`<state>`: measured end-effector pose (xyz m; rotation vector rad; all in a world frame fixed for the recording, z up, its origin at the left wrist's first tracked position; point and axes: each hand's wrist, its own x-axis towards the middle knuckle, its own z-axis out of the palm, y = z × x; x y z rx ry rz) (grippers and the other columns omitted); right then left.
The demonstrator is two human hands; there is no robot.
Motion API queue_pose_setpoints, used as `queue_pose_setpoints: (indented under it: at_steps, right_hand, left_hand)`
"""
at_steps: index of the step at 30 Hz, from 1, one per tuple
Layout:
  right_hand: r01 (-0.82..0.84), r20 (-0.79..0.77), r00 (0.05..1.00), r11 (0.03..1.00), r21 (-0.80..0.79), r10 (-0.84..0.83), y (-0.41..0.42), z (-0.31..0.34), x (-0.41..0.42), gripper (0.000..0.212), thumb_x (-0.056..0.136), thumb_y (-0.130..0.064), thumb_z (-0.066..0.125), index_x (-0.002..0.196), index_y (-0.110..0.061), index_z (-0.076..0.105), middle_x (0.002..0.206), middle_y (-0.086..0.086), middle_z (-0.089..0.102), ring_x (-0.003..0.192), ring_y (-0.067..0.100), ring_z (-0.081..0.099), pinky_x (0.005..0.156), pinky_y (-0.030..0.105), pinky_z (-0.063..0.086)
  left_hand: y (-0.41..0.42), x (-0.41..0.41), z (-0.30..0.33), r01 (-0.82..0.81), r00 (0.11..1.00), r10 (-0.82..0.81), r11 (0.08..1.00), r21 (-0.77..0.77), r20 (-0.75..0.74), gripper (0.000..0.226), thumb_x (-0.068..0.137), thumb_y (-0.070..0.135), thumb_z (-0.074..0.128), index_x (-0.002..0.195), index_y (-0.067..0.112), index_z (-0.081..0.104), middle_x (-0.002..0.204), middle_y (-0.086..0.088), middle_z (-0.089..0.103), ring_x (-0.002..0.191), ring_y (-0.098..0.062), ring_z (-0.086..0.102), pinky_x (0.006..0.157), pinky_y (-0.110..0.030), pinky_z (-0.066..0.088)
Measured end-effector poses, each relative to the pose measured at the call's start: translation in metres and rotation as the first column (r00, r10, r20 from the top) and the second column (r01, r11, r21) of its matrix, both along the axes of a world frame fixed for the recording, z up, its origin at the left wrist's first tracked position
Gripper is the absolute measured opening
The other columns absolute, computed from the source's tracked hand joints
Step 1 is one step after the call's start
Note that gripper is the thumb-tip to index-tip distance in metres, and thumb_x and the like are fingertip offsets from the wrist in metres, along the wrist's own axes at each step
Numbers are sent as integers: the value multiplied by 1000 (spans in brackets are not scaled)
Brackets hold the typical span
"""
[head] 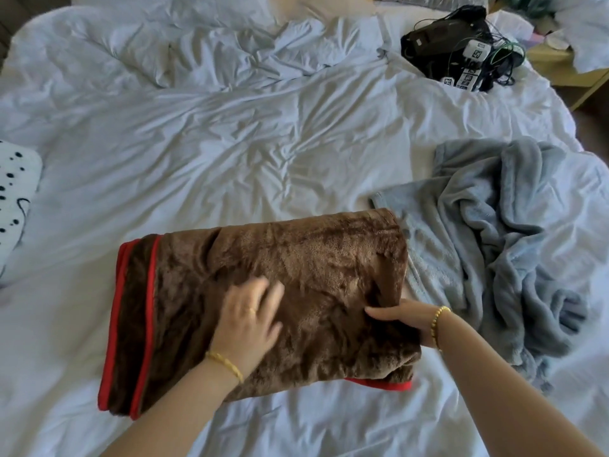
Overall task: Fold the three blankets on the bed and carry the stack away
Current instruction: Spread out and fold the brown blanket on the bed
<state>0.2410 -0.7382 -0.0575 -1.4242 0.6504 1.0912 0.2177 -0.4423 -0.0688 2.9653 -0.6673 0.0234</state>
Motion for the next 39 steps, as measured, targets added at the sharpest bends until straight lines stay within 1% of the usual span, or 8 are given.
queue_pose_setpoints:
  at_steps: [3, 13, 17, 21, 25, 29, 33, 39]
  right_hand:
    - [6, -34, 999, 999, 40, -4, 13, 8, 2, 48, 66, -26, 76, 108, -8, 61, 92, 7, 75, 81, 19, 72, 71, 32, 58]
    - [504, 161, 837, 851, 148, -523, 51, 39, 47, 40, 85, -30, 63, 118, -10, 52, 97, 14, 68, 81, 27, 65, 69, 37, 55]
    - [177, 80, 983, 963, -205, -164, 33, 35, 38, 52, 84, -26, 66, 129, -6, 49, 111, 20, 64, 95, 34, 63, 87, 44, 52]
    - [-91, -41, 995, 741, -666, 86, 19, 19, 16, 74, 82, -22, 69, 140, -1, 28, 139, 21, 41, 122, 36, 45, 104, 44, 38]
    - [492, 591, 779, 380, -783, 208, 48, 22, 23, 57, 77, -3, 51, 131, -5, 36, 137, 19, 35, 128, 34, 31, 111, 49, 22]
    - [477, 635, 445, 433, -765, 632, 117, 26, 53, 60, 82, -2, 46, 140, -16, 36, 151, 10, 29, 141, 27, 21, 115, 43, 8]
    - [144, 403, 199, 380, -914, 893, 165, -11, 66, 52, 97, -22, 35, 148, -19, 22, 156, 4, 17, 146, 24, 5, 113, 42, -8]
    - [52, 225, 268, 219, -974, 937, 143, -60, 98, 60, 94, -51, 12, 149, -27, 15, 158, -1, 11, 146, 22, 0, 109, 43, -21]
  left_hand:
    - [-17, -33, -7, 295, 942, -262, 944, 146, -208, 94, 60, 81, 51, 133, 21, 47, 124, -10, 52, 111, -28, 57, 99, -52, 42]
    - [-4, 16, 1, -226, 894, 192, 974, -36, -405, 58, 89, 41, 45, 142, 28, 25, 142, 0, 35, 126, -22, 41, 101, -37, 41]
    - [12, 31, 18, -25, 700, 94, 994, 107, -708, 36, 85, 36, 50, 118, 25, 43, 123, -2, 45, 118, -25, 44, 96, -40, 44]
    - [11, 62, 49, 5, 407, 102, 993, 114, -908, 52, 80, 71, 42, 94, 26, 64, 93, 7, 65, 86, -11, 59, 83, -29, 45]
    - [7, 81, 49, -301, 926, 272, 950, -78, -262, 26, 96, 31, 38, 94, 18, 60, 91, -1, 58, 87, -20, 56, 70, -29, 45]
    - [-16, 78, 20, -274, 956, 264, 960, -61, -129, 48, 95, 24, 40, 143, 20, 33, 151, -11, 28, 140, -28, 22, 112, -49, 21]
    - [-16, 77, -26, -308, 926, 312, 950, 52, -211, 58, 97, 44, 29, 148, 37, 2, 158, 2, -6, 146, -24, -7, 111, -60, -2]
    - [38, 108, -65, -461, 859, 466, 884, 78, -211, 59, 84, 63, 3, 131, 49, -29, 158, -1, -5, 145, -23, -8, 114, -50, -9]
